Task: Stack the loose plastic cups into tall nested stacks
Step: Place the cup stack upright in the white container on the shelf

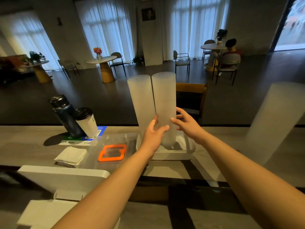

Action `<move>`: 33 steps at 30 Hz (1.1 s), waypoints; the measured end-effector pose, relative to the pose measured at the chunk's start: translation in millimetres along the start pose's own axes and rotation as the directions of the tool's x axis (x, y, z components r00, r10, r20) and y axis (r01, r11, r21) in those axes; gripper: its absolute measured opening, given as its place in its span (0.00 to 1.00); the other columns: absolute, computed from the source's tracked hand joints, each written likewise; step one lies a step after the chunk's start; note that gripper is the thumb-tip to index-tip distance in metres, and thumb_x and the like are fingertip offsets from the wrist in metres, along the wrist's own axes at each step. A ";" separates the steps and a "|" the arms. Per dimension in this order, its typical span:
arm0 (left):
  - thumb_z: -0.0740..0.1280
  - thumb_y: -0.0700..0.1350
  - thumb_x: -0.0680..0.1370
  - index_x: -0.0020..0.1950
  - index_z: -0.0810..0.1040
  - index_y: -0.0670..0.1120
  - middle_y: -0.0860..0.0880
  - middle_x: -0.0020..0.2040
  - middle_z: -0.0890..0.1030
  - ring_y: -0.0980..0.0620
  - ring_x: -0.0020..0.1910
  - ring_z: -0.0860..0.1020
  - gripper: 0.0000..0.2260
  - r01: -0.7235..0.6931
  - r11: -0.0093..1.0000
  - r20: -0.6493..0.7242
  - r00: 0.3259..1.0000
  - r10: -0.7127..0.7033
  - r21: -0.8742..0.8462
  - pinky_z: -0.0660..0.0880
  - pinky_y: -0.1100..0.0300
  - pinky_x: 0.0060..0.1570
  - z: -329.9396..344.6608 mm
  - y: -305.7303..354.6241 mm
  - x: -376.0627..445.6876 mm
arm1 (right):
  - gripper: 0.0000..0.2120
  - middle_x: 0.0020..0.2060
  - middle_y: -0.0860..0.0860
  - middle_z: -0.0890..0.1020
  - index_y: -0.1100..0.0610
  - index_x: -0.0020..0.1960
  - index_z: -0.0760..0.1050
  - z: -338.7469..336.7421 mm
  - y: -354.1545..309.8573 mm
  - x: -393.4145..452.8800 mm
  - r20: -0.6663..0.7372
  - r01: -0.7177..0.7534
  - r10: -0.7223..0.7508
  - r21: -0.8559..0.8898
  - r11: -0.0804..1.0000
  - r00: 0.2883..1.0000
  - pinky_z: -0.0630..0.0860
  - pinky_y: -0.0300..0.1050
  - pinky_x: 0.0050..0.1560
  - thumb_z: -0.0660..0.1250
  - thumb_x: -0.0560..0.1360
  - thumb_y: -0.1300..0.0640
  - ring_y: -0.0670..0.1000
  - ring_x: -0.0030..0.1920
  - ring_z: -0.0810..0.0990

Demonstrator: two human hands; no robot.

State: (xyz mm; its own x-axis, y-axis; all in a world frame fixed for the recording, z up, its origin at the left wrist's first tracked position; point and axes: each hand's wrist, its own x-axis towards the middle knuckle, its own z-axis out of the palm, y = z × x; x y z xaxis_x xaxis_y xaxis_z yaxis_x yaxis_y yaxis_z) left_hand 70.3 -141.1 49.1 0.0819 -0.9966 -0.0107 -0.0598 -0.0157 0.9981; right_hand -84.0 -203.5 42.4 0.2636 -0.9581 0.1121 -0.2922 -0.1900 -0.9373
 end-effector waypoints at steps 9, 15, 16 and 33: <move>0.68 0.48 0.80 0.77 0.64 0.54 0.48 0.74 0.68 0.54 0.66 0.70 0.26 0.018 0.999 -0.015 1.000 -0.017 0.046 0.71 0.50 0.68 0.0 -2.9 -14.2 | 0.31 0.64 0.52 0.75 0.48 0.78 0.60 -1.4 4.2 -12.3 -0.097 -0.048 0.042 -0.065 0.997 0.994 0.75 0.54 0.65 0.66 0.79 0.45 0.52 0.63 0.75; 0.68 0.48 0.80 0.78 0.64 0.54 0.47 0.75 0.68 0.49 0.71 0.69 0.27 -0.012 0.998 0.029 1.000 0.011 0.062 0.70 0.50 0.69 9.3 13.4 -33.8 | 0.30 0.68 0.54 0.73 0.48 0.78 0.60 -17.3 -5.3 -49.0 -0.193 -0.047 0.040 -0.031 0.998 0.980 0.72 0.46 0.63 0.67 0.79 0.46 0.52 0.67 0.73; 0.68 0.49 0.79 0.78 0.64 0.55 0.47 0.75 0.68 0.49 0.71 0.69 0.27 -0.018 0.997 0.035 0.999 0.016 0.072 0.70 0.48 0.70 12.3 15.0 -35.1 | 0.30 0.68 0.53 0.72 0.48 0.78 0.60 -19.1 -7.0 -54.9 -0.191 -0.040 0.033 -0.033 0.999 0.981 0.71 0.47 0.64 0.67 0.79 0.47 0.52 0.68 0.72; 0.67 0.51 0.80 0.66 0.76 0.57 0.48 0.68 0.74 0.49 0.67 0.72 0.15 -0.049 0.999 0.354 0.934 0.048 -0.007 0.74 0.48 0.65 134.1 46.0 -80.9 | 0.19 0.56 0.41 0.78 0.45 0.69 0.70 -93.6 11.1 -200.7 -0.513 0.023 -0.021 -0.002 1.000 0.858 0.73 0.32 0.48 0.68 0.79 0.48 0.39 0.57 0.76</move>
State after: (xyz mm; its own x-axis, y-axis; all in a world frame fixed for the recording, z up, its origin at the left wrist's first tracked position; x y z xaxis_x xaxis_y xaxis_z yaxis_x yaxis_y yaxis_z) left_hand -72.5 -72.1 87.7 -0.2790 -0.9601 0.0168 -0.0569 0.0340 0.9978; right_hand -226.3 -33.4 40.4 -0.2389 -0.9282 0.2852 -0.2879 -0.2128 -0.9337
